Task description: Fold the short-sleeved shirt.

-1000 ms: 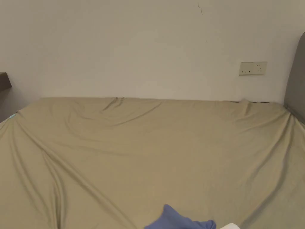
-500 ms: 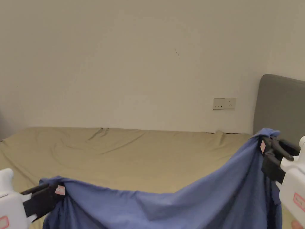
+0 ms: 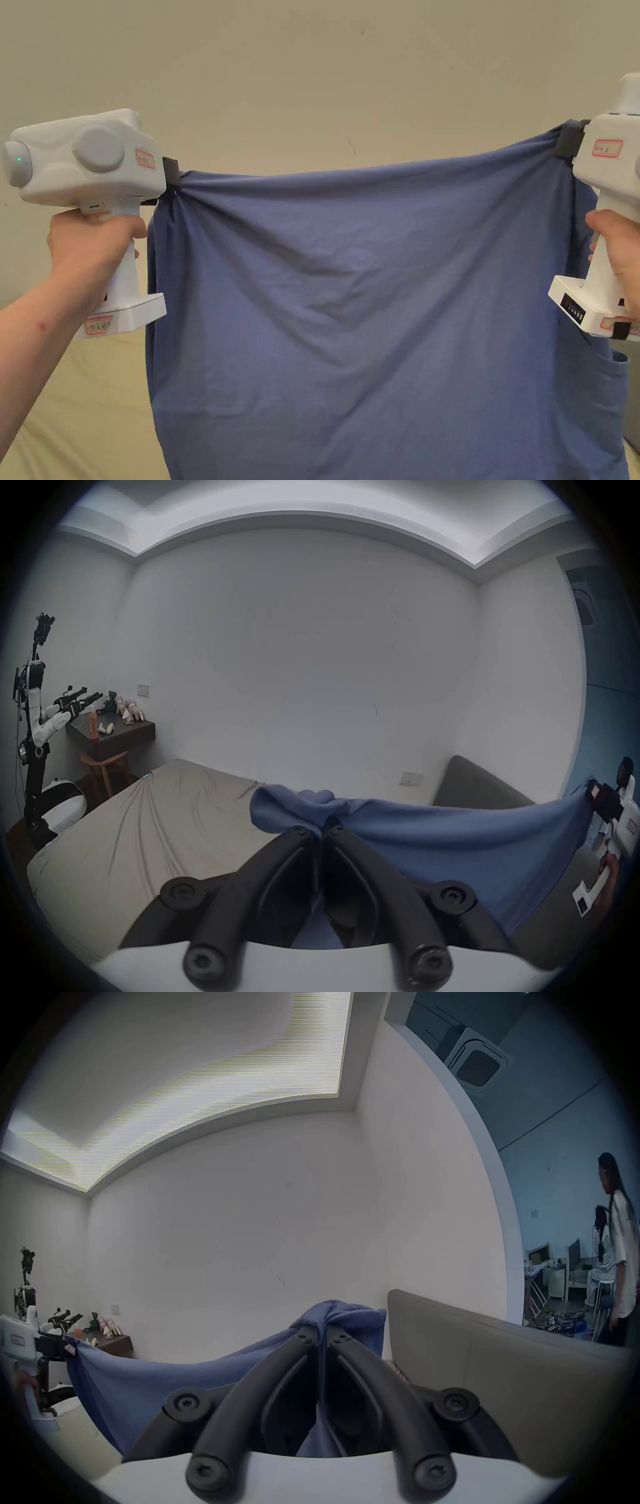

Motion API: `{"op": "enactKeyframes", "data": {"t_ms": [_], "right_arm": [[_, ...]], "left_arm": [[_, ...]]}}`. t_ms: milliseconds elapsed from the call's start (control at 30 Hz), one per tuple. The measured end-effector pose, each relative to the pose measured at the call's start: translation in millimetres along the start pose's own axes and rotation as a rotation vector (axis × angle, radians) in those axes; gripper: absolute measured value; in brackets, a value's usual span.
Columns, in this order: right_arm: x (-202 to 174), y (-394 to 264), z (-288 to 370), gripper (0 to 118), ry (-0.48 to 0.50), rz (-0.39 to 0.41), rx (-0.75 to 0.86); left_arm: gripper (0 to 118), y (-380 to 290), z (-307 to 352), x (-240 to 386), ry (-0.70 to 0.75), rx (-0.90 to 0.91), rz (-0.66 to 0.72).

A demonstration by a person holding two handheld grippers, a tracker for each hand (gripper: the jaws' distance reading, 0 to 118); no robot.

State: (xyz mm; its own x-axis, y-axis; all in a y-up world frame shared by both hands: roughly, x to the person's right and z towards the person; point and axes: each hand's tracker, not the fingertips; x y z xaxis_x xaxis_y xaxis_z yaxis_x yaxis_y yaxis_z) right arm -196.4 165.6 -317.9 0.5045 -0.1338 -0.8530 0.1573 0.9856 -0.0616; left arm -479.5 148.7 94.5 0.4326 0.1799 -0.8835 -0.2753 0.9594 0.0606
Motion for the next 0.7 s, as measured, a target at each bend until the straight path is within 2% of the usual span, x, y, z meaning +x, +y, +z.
{"op": "enactKeyframes", "data": {"t_ms": [33, 67, 167, 300, 333, 367, 433, 467, 500, 567, 600, 667, 700], "right_arm": [[-2.1, 3.5, -5.2, 4, -0.047, 0.007, -0.002], [0.8, 5.5, -14.1, 4, -0.033, -0.004, 0.003], [5.9, 8.6, -37.5, 4, -0.082, -0.005, -0.018], [16.2, -8.6, -47.0, 4, -0.075, -0.014, -0.026], [16.5, -17.4, -49.2, 4, -0.087, 0.044, -0.06], [20.4, -27.4, -49.1, 4, -0.082, 0.033, -0.071], [33.2, -50.2, -39.4, 4, -0.007, -0.051, -0.083], [38.3, -65.0, -32.7, 4, 0.015, -0.066, -0.089], [38.4, -80.2, -23.2, 4, 0.023, -0.042, -0.125], [43.3, -114.3, 3.8, 4, 0.102, -0.014, -0.135], [45.3, -133.5, 22.2, 4, 0.122, -0.037, -0.16], [43.8, -172.6, 61.7, 4, 0.147, -0.055, -0.233], [43.5, -189.2, 79.5, 4, 0.174, -0.019, -0.277]], "left_arm": [[3, 3.4, -5.7, 2.7, -0.029, 0.036, 0.023], [3, 7.4, -13.1, 8.7, -0.012, 0.05, 0.019], [3, 14.0, -36.0, 23.3, -0.009, 0.071, 0.001], [3, 5.6, -62.5, 30.3, -0.008, 0.055, -0.037], [3, -1.3, -67.1, 27.0, -0.015, 0.049, -0.026], [3, -9.5, -69.7, 24.7, -0.021, 0.043, -0.016], [3, -31.9, -71.7, 16.6, -0.048, 0.028, -0.011], [3, -47.1, -71.1, 11.9, -0.041, 0.022, -0.024], [3, -62.7, -69.9, 8.1, -0.037, 0.011, -0.083], [3, -99.0, -63.4, -5.3, -0.037, -0.001, -0.091], [3, -120.4, -54.1, -12.9, -0.059, -0.055, -0.109], [3, -163.7, -30.4, -29.9, -0.103, -0.097, -0.097], [3, -185.7, -17.2, -38.5, -0.103, -0.097, -0.04]]}}
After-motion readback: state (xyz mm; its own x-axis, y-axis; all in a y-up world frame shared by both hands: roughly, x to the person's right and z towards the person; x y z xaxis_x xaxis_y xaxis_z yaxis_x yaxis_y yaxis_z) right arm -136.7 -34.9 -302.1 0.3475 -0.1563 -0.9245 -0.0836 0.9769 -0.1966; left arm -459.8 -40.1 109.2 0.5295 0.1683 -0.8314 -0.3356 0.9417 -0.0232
